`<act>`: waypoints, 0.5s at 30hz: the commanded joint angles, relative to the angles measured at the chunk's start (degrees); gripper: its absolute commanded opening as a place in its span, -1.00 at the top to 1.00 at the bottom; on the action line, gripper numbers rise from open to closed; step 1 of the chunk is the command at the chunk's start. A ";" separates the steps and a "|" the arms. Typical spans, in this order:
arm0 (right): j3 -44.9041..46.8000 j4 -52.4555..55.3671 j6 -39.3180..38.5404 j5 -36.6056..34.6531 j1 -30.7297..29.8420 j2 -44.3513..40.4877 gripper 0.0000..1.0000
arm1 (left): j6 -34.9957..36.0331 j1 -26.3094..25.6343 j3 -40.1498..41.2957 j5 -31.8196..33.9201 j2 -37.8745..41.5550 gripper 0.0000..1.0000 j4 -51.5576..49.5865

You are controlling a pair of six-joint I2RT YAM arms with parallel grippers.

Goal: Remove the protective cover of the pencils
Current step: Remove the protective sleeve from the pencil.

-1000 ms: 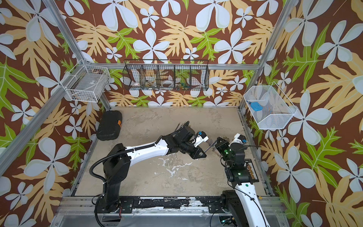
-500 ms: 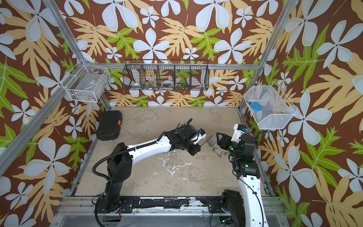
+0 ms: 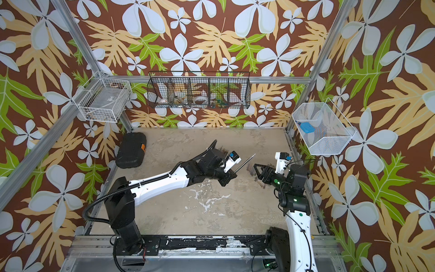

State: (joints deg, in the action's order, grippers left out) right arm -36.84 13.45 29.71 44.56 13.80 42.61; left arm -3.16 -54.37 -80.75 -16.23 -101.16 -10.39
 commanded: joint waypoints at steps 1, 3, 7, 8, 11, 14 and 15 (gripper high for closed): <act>-0.10 -0.25 -0.88 0.35 0.03 -0.40 -0.19 | 2.93 0.74 5.13 -11.42 2.66 1.00 11.93; 0.00 -0.74 -0.69 1.02 0.04 -0.66 -0.19 | 7.97 0.71 8.76 -10.02 3.99 1.00 12.90; 0.84 -1.41 -0.02 1.41 0.00 -1.83 -0.17 | 17.75 1.25 10.07 -2.43 4.89 1.00 7.75; 1.53 -1.47 0.10 1.55 0.02 -2.52 -0.16 | 19.34 1.22 9.72 -0.01 5.07 1.00 6.67; 5.35 -3.55 1.60 3.47 0.02 -4.98 -0.14 | 23.55 1.38 8.63 1.68 5.19 1.00 3.20; 9.23 -6.49 4.56 5.20 0.00 -7.60 -0.11 | 22.46 1.80 7.78 0.85 4.72 1.00 2.45; 10.27 -7.78 5.83 6.02 0.01 -8.28 -0.08 | 22.39 1.89 7.36 0.51 4.37 1.00 1.96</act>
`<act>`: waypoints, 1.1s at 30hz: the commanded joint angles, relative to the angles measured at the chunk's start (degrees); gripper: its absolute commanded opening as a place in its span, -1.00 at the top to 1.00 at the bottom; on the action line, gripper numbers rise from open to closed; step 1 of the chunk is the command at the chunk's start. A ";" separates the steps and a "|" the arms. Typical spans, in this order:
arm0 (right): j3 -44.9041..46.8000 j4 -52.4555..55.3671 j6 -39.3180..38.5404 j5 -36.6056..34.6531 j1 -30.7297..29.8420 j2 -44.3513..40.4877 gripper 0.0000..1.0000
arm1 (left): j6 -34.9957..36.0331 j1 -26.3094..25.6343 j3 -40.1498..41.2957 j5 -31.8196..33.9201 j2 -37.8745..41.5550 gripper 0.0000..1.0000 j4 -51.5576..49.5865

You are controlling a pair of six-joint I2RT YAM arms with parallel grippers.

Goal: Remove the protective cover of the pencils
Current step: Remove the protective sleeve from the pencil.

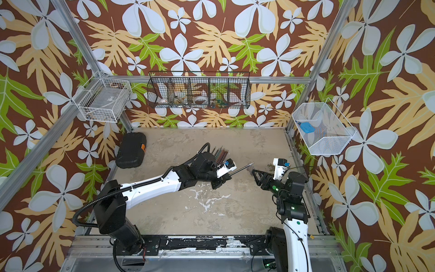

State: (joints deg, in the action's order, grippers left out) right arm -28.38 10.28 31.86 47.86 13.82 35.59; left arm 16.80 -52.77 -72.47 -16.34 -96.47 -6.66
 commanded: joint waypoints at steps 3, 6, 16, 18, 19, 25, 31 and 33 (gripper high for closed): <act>4.02 -8.34 7.29 5.25 -0.01 -3.42 0.07 | 1.93 0.29 -2.90 1.02 -2.07 1.00 -4.01; 4.35 -8.83 8.82 5.75 0.06 -4.56 0.13 | 1.31 0.38 -3.52 0.73 -2.93 1.00 -4.64; 7.29 -28.29 24.97 8.56 0.04 -2.42 0.22 | 0.76 0.30 -3.73 -1.87 -3.34 1.00 -4.77; 7.12 -29.41 25.60 8.44 -0.11 -1.60 0.25 | 0.69 0.35 -3.69 -1.85 -3.38 1.00 -4.77; 6.99 -29.66 25.66 8.28 -0.11 -1.44 0.25 | 0.67 0.31 -3.82 -1.86 -3.46 1.00 -4.77; 8.45 -33.29 28.31 7.91 -1.19 -0.43 0.33 | 0.42 0.30 -4.17 -2.56 -3.64 1.00 -4.73; 9.31 -36.52 29.42 5.15 -4.94 1.76 0.44 | 0.25 0.34 -4.17 -2.82 -3.65 1.00 -4.77; 9.39 -37.13 29.74 4.07 -5.56 1.85 0.50 | 0.10 0.31 -4.17 -2.82 -3.64 1.00 -4.77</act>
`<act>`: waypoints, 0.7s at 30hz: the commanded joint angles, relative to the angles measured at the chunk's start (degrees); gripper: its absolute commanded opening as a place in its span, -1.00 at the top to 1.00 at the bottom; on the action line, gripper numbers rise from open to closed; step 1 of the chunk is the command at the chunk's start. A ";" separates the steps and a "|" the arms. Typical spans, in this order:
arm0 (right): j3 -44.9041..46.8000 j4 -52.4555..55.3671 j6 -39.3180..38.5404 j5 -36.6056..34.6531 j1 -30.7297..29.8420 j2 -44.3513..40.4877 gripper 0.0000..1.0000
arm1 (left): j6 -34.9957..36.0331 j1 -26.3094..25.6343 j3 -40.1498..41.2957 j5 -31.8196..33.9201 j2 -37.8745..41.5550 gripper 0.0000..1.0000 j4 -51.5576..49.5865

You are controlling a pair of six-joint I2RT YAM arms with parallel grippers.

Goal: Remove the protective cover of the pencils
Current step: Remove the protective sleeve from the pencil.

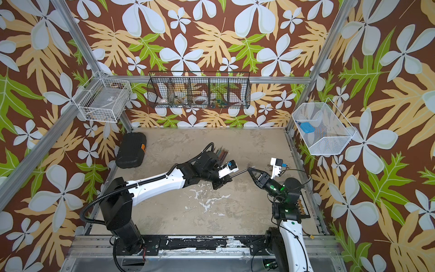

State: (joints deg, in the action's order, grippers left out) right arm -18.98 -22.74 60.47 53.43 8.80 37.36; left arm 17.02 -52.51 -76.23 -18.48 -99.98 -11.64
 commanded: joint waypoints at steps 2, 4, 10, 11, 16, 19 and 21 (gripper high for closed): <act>0.27 -4.55 1.56 -2.48 -0.60 -0.31 0.56 | -0.12 0.06 -0.41 -0.68 -0.14 1.00 0.21; 0.73 -4.70 2.59 -3.61 -0.62 -0.79 0.60 | -0.23 0.04 -0.50 -0.59 -0.28 1.00 0.21; 4.17 -8.74 7.48 -6.13 -0.58 -1.94 0.63 | -0.34 0.12 -0.50 -0.77 -0.21 1.00 0.21; 4.45 -9.36 7.84 -6.35 -0.58 -2.02 0.61 | -0.25 0.04 -0.50 -0.82 -0.14 1.00 0.22; 5.05 -11.68 9.25 -7.36 -0.57 -1.95 0.54 | -0.34 0.05 -0.50 -1.03 -0.21 1.00 0.21; 5.24 -13.16 10.17 -7.86 -0.61 -1.52 0.50 | -0.32 0.07 -0.50 -1.03 -0.20 1.00 0.21; 5.59 -14.55 11.34 -7.85 -0.65 -0.99 0.49 | -0.33 0.09 -0.55 -1.03 -0.13 1.00 0.21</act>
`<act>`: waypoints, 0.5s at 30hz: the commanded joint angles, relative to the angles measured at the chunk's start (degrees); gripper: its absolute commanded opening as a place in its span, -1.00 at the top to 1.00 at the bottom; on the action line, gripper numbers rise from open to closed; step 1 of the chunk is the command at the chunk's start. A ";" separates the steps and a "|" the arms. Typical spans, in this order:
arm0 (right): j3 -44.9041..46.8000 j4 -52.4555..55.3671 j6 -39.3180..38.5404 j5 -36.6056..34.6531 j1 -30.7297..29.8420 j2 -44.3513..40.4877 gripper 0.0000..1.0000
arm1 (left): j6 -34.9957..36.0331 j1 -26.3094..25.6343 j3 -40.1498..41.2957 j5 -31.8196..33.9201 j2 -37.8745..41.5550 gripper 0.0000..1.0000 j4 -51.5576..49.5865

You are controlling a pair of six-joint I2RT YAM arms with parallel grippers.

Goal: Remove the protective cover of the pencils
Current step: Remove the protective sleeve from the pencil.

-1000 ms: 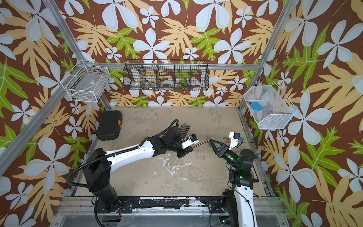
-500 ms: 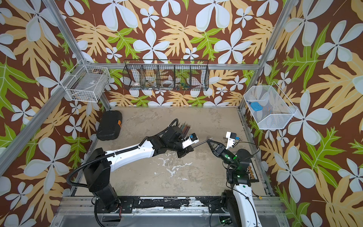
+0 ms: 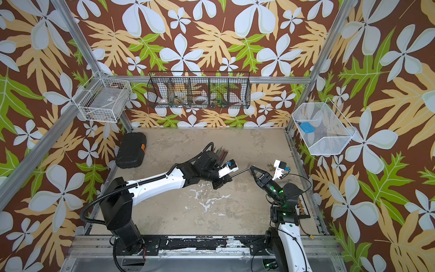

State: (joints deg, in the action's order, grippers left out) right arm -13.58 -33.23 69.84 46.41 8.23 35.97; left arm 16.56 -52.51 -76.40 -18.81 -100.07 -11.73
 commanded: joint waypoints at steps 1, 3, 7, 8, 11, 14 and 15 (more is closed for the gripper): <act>0.39 -4.65 2.45 -0.92 -0.14 0.63 0.49 | 0.13 0.02 -0.33 -0.70 -0.04 1.00 0.30; 0.57 -5.25 2.89 -1.05 -0.14 0.93 0.49 | 0.05 0.08 -0.41 -0.70 -0.04 1.00 0.25; 0.04 -5.53 2.80 -1.23 -0.43 1.47 0.50 | 0.01 0.09 -0.42 -0.79 -0.04 1.00 0.21; -0.11 -5.50 2.72 -1.29 -0.51 1.68 0.51 | 0.05 0.00 -0.42 -0.78 -0.10 1.00 0.21; -0.38 -5.61 2.52 -1.34 -0.74 2.26 0.54 | -0.08 0.10 -0.42 -0.86 -0.12 1.00 0.21; -0.36 -5.70 2.32 -1.48 -0.84 2.70 0.60 | -0.03 0.05 -0.47 -0.88 -0.19 1.00 0.15; -0.30 -5.63 2.18 -1.53 -0.80 2.79 0.65 | -0.04 0.06 -0.50 -0.88 -0.29 1.00 0.17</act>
State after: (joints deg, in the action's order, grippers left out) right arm -13.63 -36.84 71.99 45.08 7.46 38.52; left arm 16.53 -52.51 -76.42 -18.92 -100.09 -11.75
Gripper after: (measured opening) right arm 0.188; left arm 0.099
